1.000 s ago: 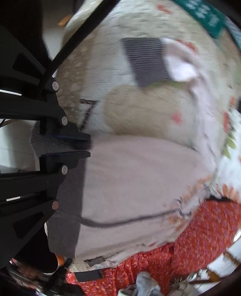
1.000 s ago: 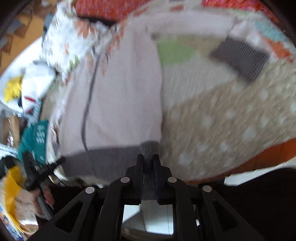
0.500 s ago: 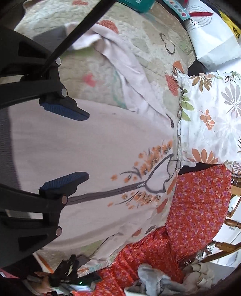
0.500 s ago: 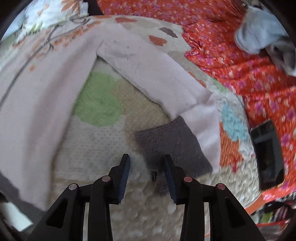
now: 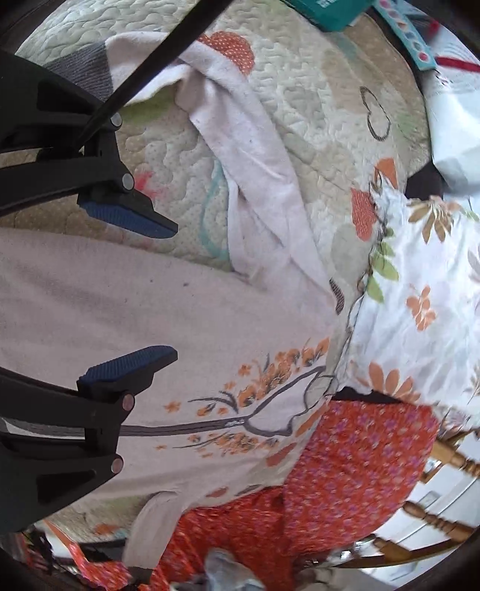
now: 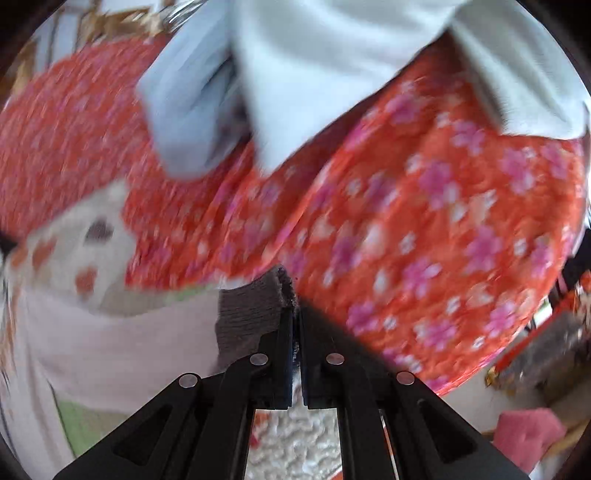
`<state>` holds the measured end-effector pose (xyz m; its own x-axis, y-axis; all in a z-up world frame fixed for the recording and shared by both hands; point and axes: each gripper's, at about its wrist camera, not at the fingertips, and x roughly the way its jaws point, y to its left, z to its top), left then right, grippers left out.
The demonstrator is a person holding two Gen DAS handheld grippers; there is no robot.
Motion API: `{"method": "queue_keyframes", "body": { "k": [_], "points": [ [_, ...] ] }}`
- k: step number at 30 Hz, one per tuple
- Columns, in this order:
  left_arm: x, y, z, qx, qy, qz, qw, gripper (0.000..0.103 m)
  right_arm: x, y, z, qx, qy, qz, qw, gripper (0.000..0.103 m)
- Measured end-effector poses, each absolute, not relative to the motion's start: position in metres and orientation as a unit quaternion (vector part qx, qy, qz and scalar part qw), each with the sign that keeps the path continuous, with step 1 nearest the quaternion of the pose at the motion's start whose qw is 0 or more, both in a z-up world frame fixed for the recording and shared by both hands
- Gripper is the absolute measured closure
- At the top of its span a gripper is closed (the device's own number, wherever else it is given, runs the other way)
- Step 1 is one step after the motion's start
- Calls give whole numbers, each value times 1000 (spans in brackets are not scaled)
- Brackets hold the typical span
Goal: Fold small clothes
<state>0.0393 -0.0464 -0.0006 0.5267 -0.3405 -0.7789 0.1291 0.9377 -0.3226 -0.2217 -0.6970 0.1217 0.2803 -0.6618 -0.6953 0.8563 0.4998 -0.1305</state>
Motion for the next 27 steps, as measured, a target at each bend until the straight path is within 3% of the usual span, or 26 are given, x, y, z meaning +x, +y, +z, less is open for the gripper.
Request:
{"method": "queue_keyframes", "body": {
  "k": [6,12,18,27],
  "points": [
    [43,-21,18,-146,444,-121,876,41,-150,-641,139,182,350,-367,842,100],
    [42,9,38,-174,413,-97,889,37,-31,-513,129,176,383,-191,887,100],
    [38,38,49,-174,387,-53,904,35,82,-369,77,157,430,-68,886,100],
    [51,69,42,-207,410,-33,888,33,156,-228,-4,108,498,20,860,100]
  ]
}}
